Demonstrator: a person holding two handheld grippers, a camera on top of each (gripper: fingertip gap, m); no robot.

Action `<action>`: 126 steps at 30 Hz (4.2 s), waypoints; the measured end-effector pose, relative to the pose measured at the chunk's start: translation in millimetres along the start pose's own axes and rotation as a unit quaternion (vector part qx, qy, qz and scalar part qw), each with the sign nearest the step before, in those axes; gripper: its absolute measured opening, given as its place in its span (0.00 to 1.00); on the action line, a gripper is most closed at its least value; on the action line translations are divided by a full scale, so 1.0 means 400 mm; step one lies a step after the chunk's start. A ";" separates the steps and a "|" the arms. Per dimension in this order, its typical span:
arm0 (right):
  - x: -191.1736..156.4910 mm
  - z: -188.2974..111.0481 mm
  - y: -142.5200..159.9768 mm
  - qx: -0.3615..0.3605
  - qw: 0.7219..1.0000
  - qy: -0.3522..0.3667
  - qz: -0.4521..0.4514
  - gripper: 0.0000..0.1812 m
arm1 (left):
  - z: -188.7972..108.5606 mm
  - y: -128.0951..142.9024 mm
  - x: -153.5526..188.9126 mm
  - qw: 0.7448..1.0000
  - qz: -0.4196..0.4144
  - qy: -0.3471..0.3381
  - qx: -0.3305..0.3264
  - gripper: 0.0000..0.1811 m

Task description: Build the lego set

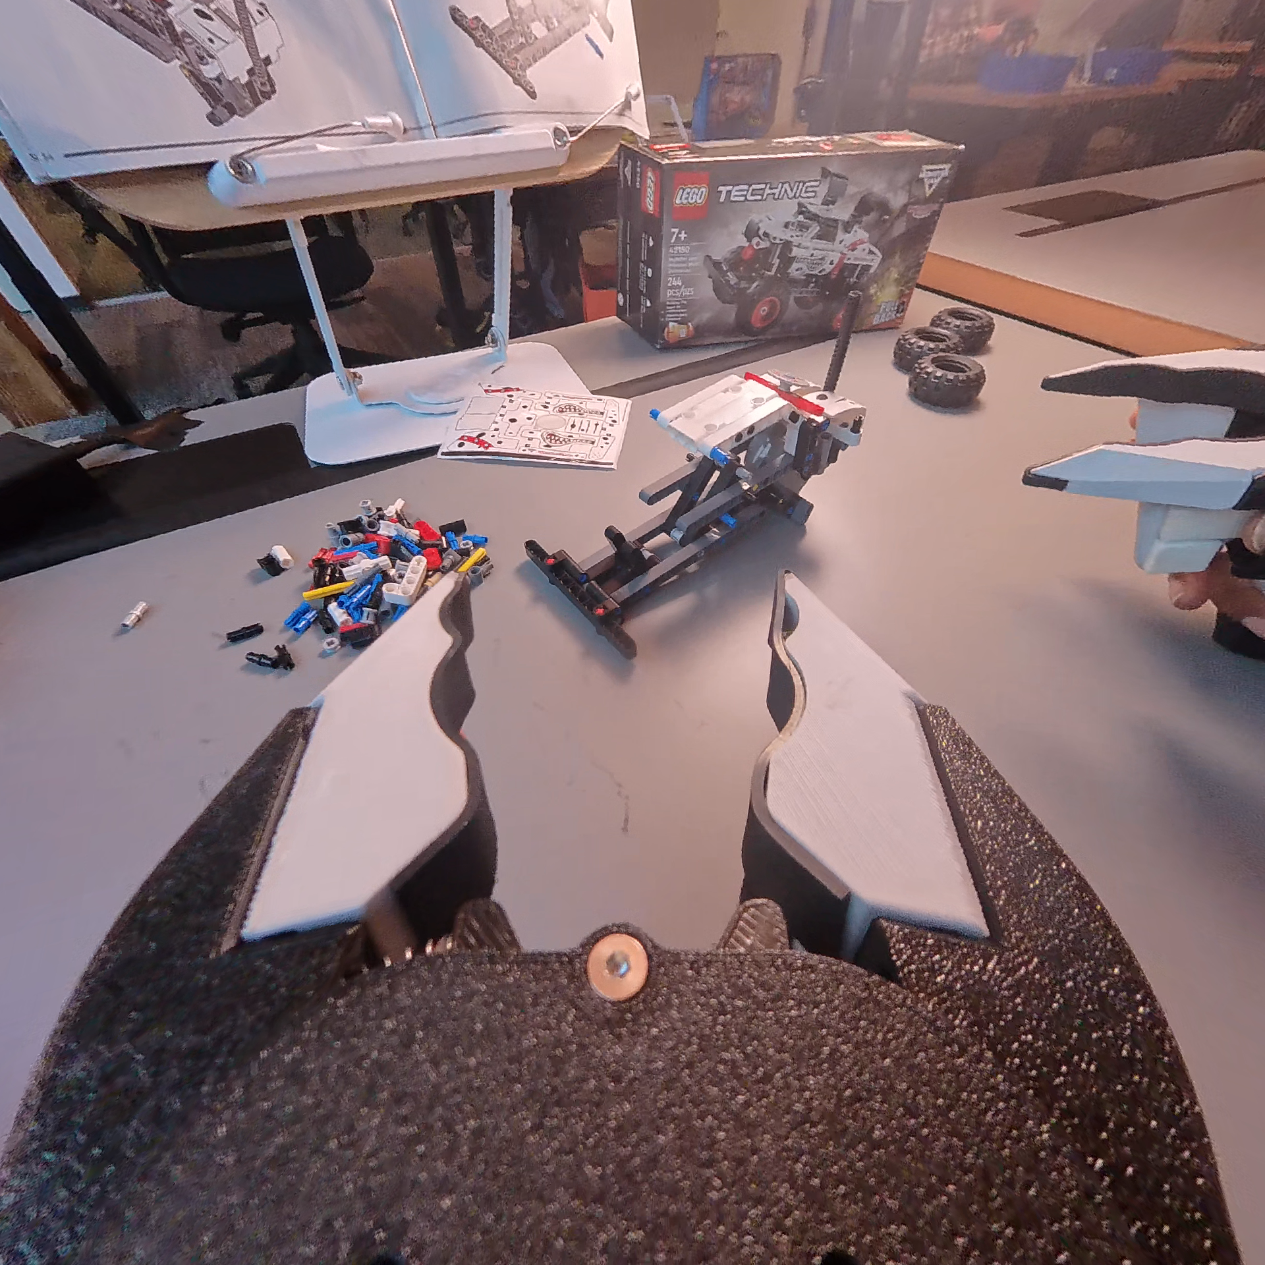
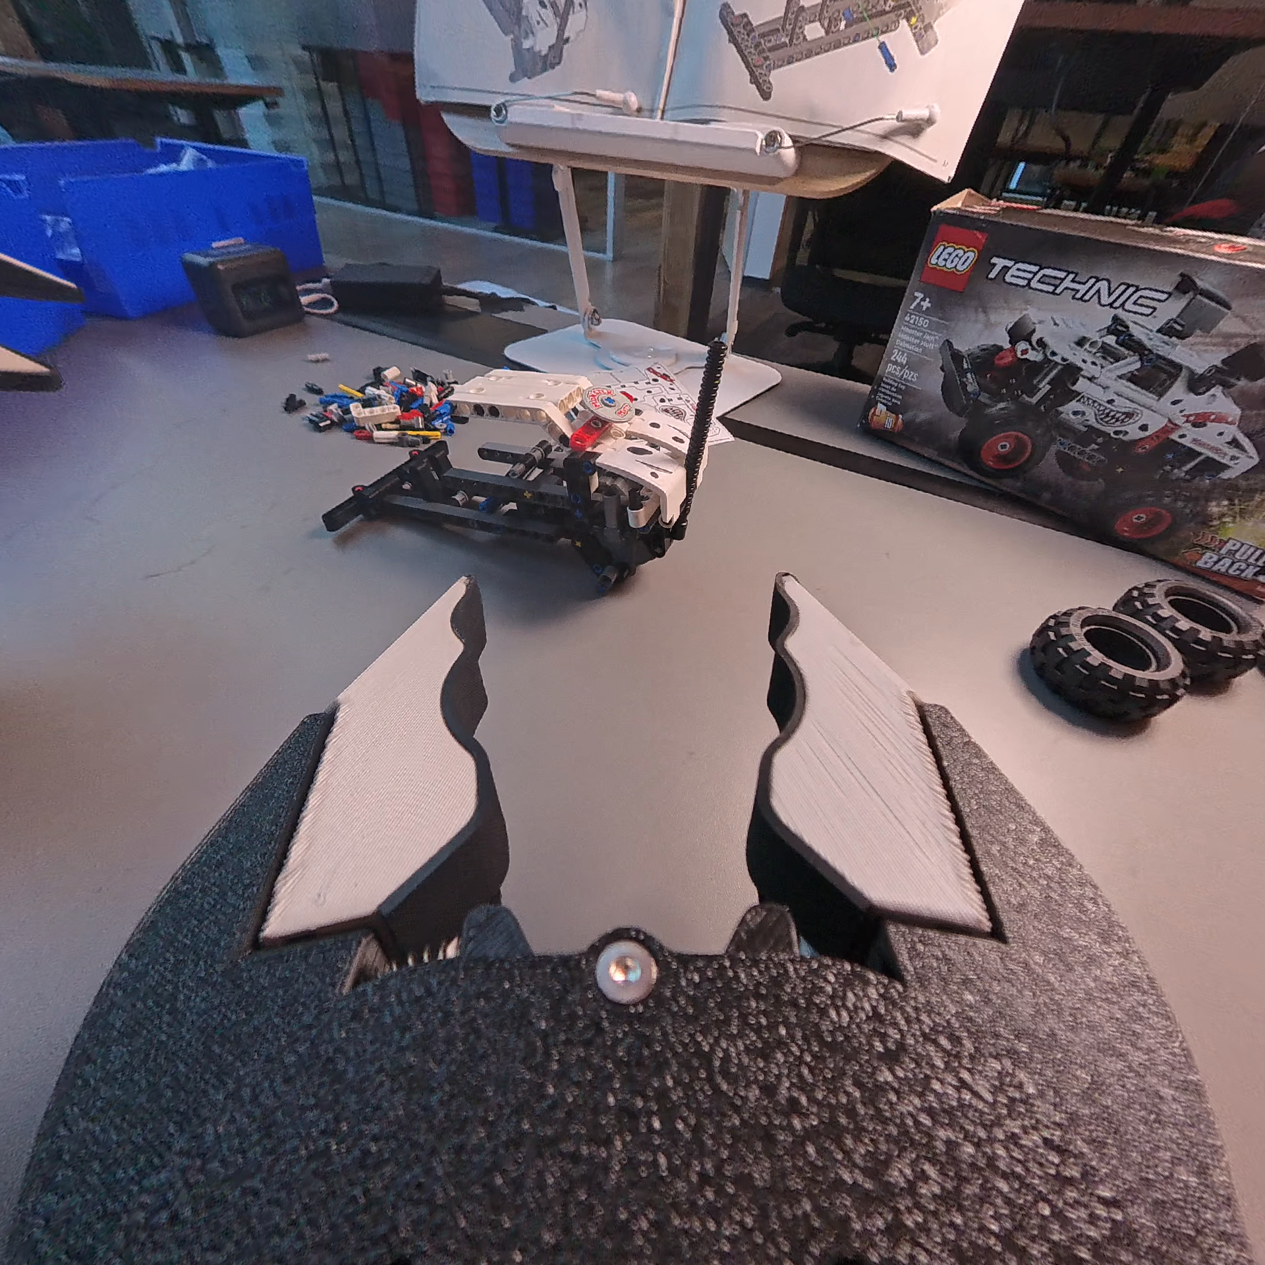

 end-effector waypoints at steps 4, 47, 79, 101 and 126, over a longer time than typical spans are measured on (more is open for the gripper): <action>0.003 0.001 0.001 -0.001 1.000 0.001 0.005 0.44 | 0.007 0.018 -0.015 1.000 -0.007 -0.001 -0.015 0.48; 0.564 0.203 0.058 -0.284 0.957 0.017 -0.057 0.24 | 0.020 0.039 0.012 0.999 -0.013 0.041 -0.019 0.32; 0.786 0.188 0.194 -0.398 0.913 0.076 -0.047 0.17 | 0.037 0.059 0.045 0.997 0.059 0.042 -0.026 0.30; 0.465 0.072 0.069 -0.249 0.967 0.061 -0.006 0.32 | 0.033 0.051 0.048 0.997 0.070 0.039 -0.019 0.33; 0.358 -0.035 0.129 -0.132 0.968 0.175 0.125 0.54 | 0.041 0.062 0.065 0.997 0.028 0.068 -0.027 0.33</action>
Point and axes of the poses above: each gripper's, where its closed fingertips meet, z out along the fingers, y out of its underside, x = y × z across the jaws, the point moved 1 cm from there along -z, back along the fingers, and after that the axes turned 2 degrees about -x, right-handed, at the moved point
